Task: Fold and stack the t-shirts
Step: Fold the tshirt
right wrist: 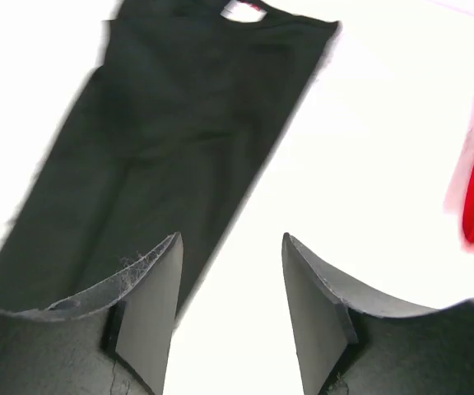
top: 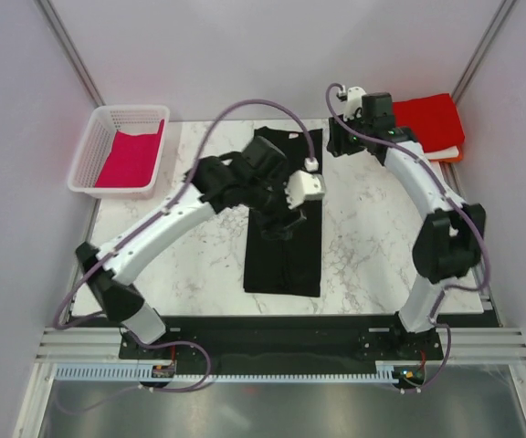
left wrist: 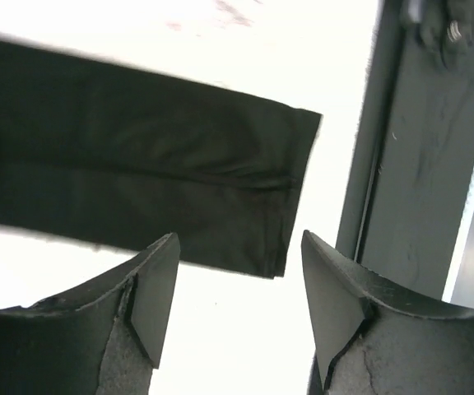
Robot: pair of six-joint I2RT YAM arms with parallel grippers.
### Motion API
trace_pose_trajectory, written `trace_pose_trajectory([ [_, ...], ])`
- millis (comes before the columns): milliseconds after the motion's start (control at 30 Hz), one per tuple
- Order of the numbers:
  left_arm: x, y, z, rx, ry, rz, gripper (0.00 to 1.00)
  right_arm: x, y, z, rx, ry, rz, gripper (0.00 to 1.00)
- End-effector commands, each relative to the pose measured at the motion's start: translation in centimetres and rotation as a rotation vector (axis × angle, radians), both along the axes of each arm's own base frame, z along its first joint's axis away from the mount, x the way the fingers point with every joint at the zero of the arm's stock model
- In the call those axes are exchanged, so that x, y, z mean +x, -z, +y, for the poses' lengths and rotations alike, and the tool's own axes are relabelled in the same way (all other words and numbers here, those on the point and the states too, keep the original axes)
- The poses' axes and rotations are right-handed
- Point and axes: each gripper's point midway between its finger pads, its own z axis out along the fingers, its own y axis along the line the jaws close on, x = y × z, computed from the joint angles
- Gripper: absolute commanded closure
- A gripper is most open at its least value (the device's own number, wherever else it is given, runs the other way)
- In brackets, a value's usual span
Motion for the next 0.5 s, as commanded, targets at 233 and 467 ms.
trace_pose_trajectory([
  [233, 3.2, 6.7, 10.3, -0.09, -0.884, 0.549, 0.32, -20.5, 7.1, 3.0, 0.375, 0.045, 0.526, 0.42],
  [467, 0.7, 14.5, 12.6, -0.201, -1.125, 0.834, 0.33, -29.9, 13.5, 3.2, 0.477, 0.082, 0.795, 0.41],
])
